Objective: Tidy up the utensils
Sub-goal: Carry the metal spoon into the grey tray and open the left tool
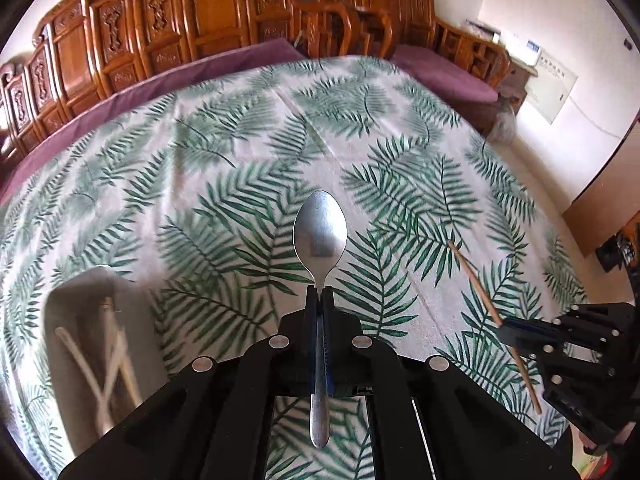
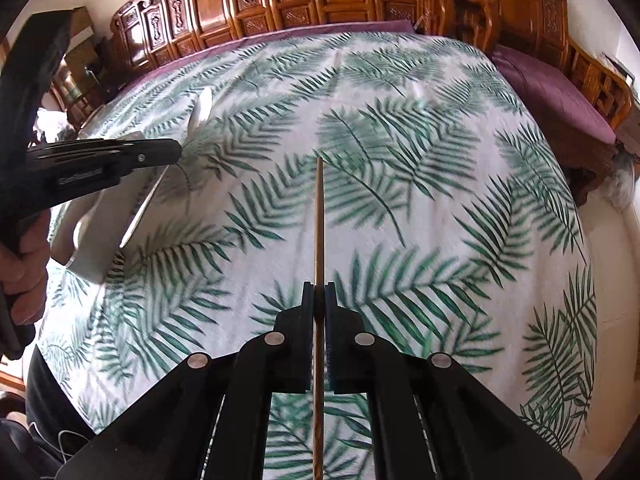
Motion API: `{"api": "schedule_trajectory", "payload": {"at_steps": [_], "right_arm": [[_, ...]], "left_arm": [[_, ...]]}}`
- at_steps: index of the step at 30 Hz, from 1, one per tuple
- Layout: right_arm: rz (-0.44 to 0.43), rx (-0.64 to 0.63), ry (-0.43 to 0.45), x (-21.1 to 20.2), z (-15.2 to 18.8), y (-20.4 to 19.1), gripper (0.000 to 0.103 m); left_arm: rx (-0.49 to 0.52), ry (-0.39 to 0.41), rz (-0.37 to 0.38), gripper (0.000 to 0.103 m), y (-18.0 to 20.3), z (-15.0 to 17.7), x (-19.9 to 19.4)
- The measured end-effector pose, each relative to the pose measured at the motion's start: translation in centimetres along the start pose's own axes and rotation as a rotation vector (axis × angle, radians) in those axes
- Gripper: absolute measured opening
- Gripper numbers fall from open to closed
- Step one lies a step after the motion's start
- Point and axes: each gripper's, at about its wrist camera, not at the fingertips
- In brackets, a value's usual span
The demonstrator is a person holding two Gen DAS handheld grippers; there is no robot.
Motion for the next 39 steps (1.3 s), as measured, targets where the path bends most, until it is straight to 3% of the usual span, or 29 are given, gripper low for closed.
{"api": "schedule_trajectory", "payload": {"at_steps": [17, 29, 39], "right_arm": [[-0.052, -0.158, 0.05, -1.4, -4.6, -12.1, 0.006], [-0.084, -0.233, 0.045, -1.1, -5.6, -17.8, 0.006], [-0.093, -0.271, 0.04, -1.0, -6.5, -20.4, 0.006]], "left_arm": [[-0.088, 0.101, -0.009, 0.002, -9.2, 4.8, -7.7], [-0.161, 0.071, -0.039, 0.002, -14.6, 8.2, -7.2], [-0.189, 0.045, -0.056, 0.002, -16.6, 8.8, -5.6]]}}
Point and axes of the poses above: each gripper's, at about its wrist camera, not at the fingertips, and x roughly the way its jaws point, y to its right, z to its underside, and after that the axes turned 9 degrees about -y, right-handed
